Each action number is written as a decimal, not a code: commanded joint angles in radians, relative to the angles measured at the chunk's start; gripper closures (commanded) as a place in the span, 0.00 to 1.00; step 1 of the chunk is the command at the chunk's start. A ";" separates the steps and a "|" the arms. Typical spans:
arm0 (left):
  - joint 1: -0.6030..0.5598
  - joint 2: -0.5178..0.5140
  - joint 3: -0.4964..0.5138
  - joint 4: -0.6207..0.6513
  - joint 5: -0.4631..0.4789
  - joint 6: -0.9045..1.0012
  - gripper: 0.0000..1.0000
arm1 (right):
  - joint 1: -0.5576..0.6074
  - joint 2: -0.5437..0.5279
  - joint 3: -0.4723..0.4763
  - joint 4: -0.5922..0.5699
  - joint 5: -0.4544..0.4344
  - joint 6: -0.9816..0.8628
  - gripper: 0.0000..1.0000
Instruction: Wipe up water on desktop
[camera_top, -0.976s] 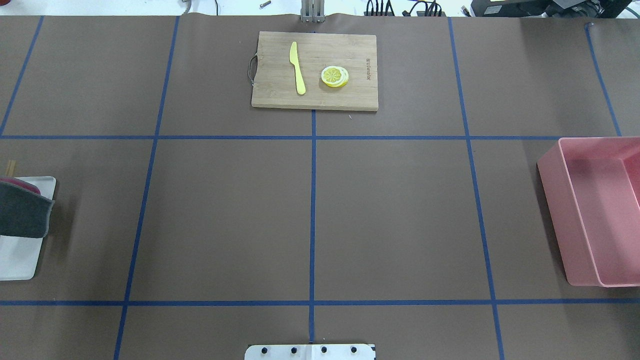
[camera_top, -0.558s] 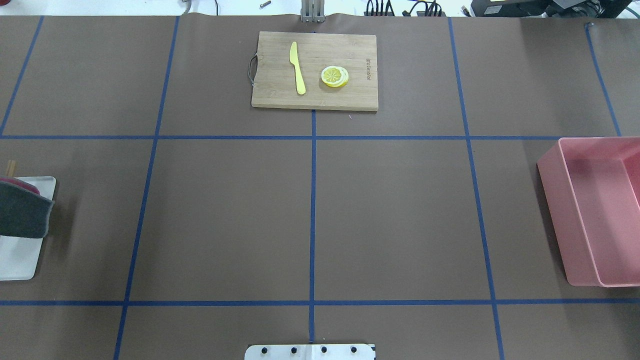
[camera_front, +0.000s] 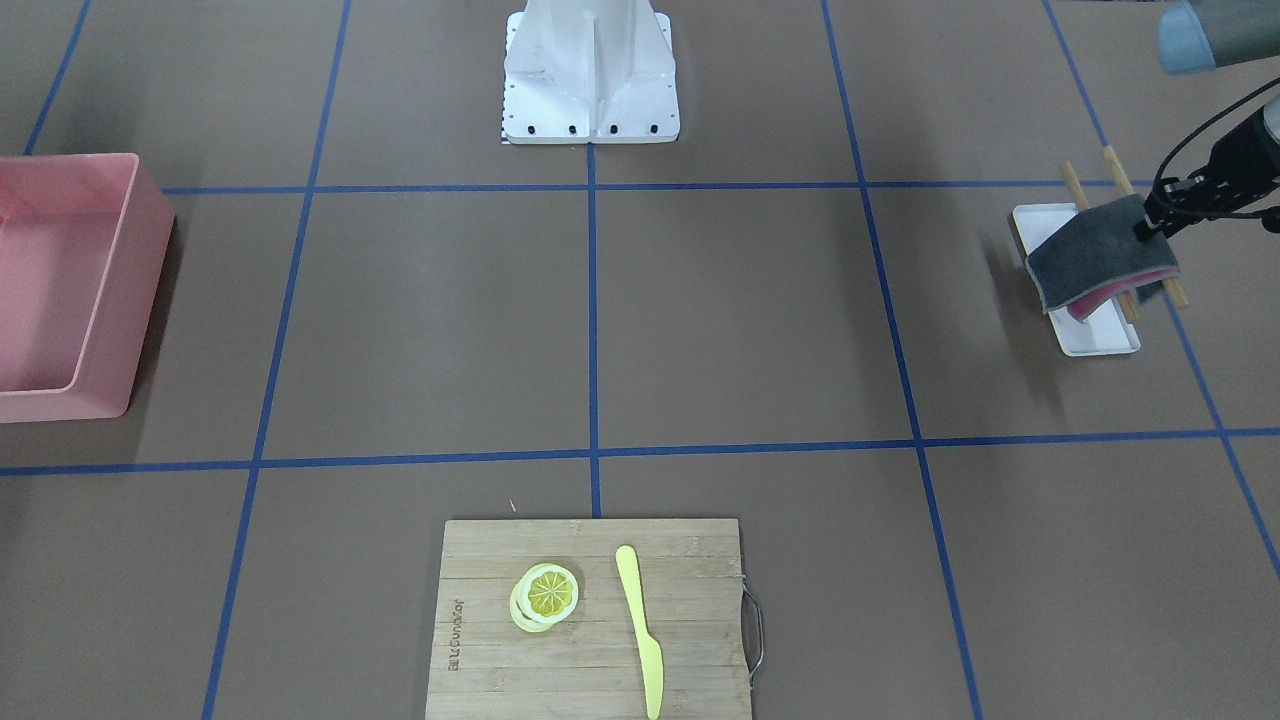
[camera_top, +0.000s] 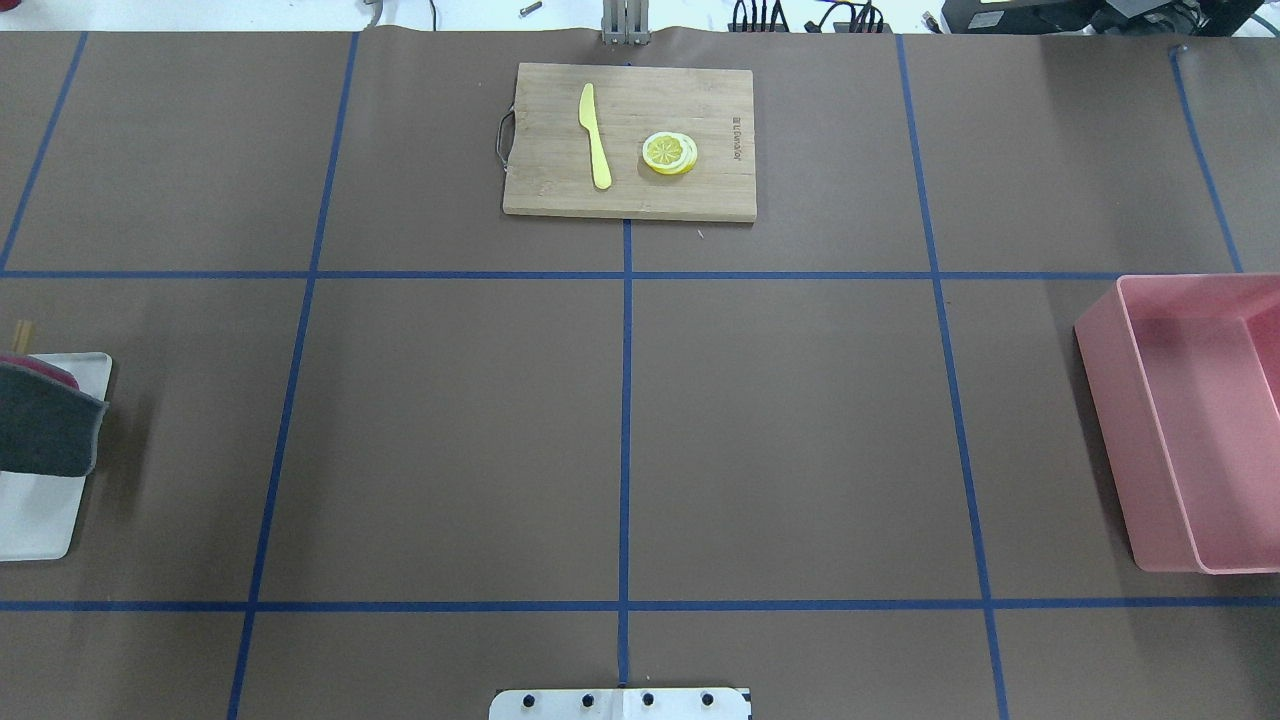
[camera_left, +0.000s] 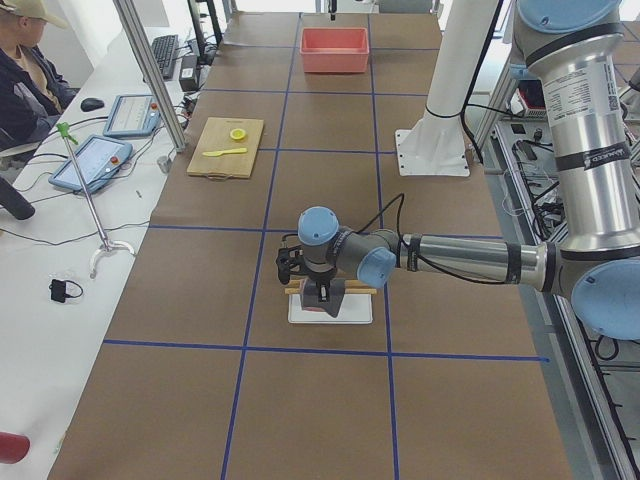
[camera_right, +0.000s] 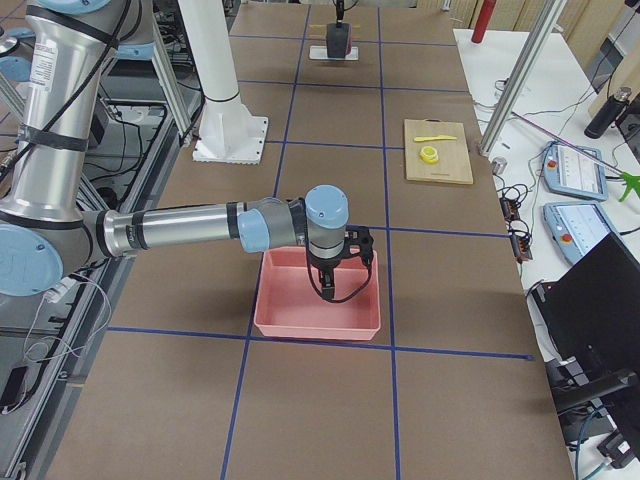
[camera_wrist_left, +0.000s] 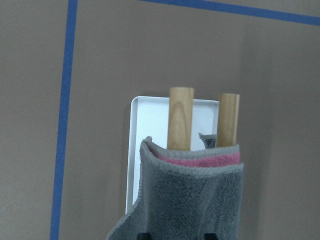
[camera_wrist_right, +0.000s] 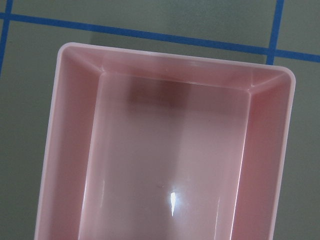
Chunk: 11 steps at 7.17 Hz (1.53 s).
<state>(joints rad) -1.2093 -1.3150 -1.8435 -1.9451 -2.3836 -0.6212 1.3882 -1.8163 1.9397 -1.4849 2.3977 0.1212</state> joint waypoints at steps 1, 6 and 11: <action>-0.003 0.020 -0.028 0.000 -0.002 0.000 0.82 | 0.000 0.000 -0.001 0.002 0.020 0.000 0.00; -0.031 0.050 -0.132 0.018 -0.085 -0.008 1.00 | -0.003 0.011 0.049 0.005 0.050 0.061 0.00; 0.029 -0.427 -0.182 0.169 -0.175 -0.606 1.00 | -0.367 0.219 0.090 0.380 -0.064 0.664 0.00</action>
<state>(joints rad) -1.2361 -1.6122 -2.0309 -1.7833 -2.5590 -1.0490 1.1239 -1.6808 2.0276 -1.1565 2.3909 0.6890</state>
